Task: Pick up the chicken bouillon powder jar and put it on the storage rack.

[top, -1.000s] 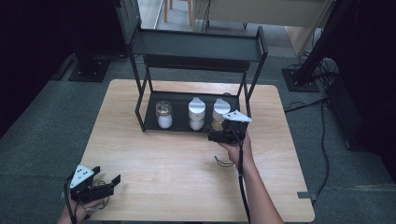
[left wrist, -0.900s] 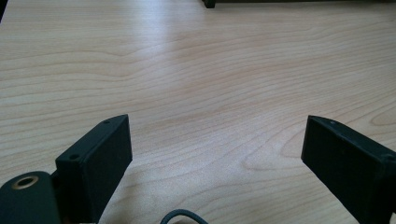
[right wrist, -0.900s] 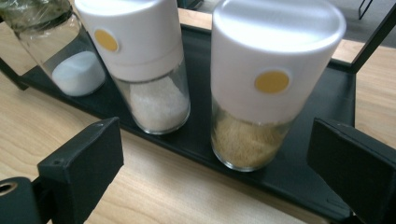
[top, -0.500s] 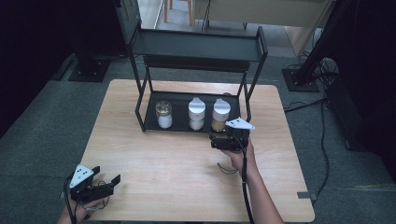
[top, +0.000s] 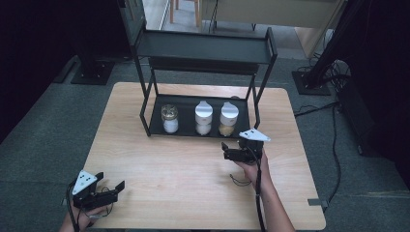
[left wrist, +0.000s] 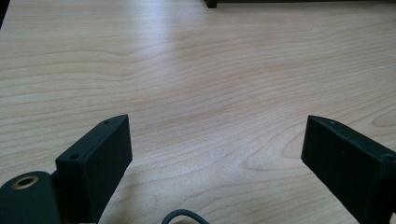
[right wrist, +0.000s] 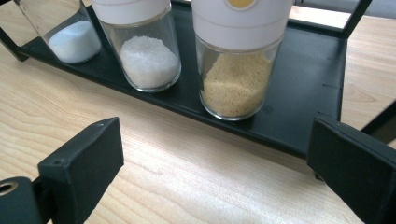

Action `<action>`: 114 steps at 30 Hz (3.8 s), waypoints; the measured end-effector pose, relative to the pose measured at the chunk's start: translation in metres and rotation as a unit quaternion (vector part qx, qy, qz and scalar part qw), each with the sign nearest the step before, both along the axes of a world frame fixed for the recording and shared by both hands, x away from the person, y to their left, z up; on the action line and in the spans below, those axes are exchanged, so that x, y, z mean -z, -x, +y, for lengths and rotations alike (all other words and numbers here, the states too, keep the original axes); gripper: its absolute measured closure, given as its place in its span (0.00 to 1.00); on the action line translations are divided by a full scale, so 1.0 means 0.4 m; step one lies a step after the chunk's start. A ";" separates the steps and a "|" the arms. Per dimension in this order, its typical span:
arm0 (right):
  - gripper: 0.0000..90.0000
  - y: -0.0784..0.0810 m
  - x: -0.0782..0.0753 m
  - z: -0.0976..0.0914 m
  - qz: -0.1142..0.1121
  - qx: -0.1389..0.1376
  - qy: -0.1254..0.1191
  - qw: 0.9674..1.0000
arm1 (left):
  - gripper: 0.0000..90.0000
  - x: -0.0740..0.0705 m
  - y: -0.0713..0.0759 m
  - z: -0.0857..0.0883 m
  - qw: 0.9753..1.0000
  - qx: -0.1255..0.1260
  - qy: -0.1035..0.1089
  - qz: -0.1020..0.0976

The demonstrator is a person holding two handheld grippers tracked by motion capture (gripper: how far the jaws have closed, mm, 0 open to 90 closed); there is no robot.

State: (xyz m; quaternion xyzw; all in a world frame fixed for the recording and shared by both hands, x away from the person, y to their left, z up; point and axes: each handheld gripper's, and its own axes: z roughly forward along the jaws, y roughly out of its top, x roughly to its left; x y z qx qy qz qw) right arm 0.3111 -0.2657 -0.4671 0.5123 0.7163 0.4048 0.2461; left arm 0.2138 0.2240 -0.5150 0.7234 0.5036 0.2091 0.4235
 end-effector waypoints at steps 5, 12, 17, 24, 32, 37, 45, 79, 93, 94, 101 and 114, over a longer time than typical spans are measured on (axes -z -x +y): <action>0.04 0.011 0.010 -0.010 0.000 0.000 0.001 1.000 | 0.10 0.000 0.000 0.000 1.000 0.000 0.000 0.000; 0.04 0.024 0.022 -0.023 0.000 0.002 0.001 1.000 | 0.10 0.000 0.000 0.000 1.000 -0.001 0.000 0.000; 0.04 0.033 0.028 -0.034 -0.001 0.004 -0.001 1.000 | 0.10 0.000 0.000 -0.001 1.000 -0.001 -0.001 0.000; 0.04 0.046 0.040 -0.046 0.000 0.003 -0.004 1.000 | 0.10 0.000 0.000 -0.001 1.000 -0.002 -0.002 0.000; 0.04 0.059 0.049 -0.068 0.000 0.005 -0.004 1.000 | 0.10 0.000 0.000 -0.002 1.000 -0.002 -0.004 0.001; 0.04 0.069 0.056 -0.084 0.000 0.007 -0.004 1.000 | 0.10 0.000 0.000 -0.002 1.000 -0.002 -0.004 0.001; 0.04 0.084 0.068 -0.106 0.002 0.013 -0.007 1.000 | 0.10 0.000 0.000 -0.003 1.000 -0.003 -0.005 0.000; 0.04 0.151 0.092 -0.220 0.005 0.040 -0.009 0.999 | 0.10 0.001 0.000 -0.004 1.000 -0.008 -0.007 0.001; 0.04 0.191 0.094 -0.277 0.002 0.050 -0.014 0.999 | 0.10 0.001 0.000 -0.003 1.000 -0.009 -0.008 0.001; 0.04 0.194 0.094 -0.283 0.002 0.052 -0.014 0.999 | 0.10 0.001 0.000 -0.003 1.000 -0.009 -0.009 0.001; 0.04 0.217 0.096 -0.315 0.000 0.051 -0.019 0.999 | 0.10 0.001 0.000 -0.003 1.000 -0.011 -0.009 0.001; 0.04 0.255 0.104 -0.357 0.001 0.055 -0.019 0.998 | 0.10 0.001 0.000 -0.005 1.000 -0.013 -0.011 0.000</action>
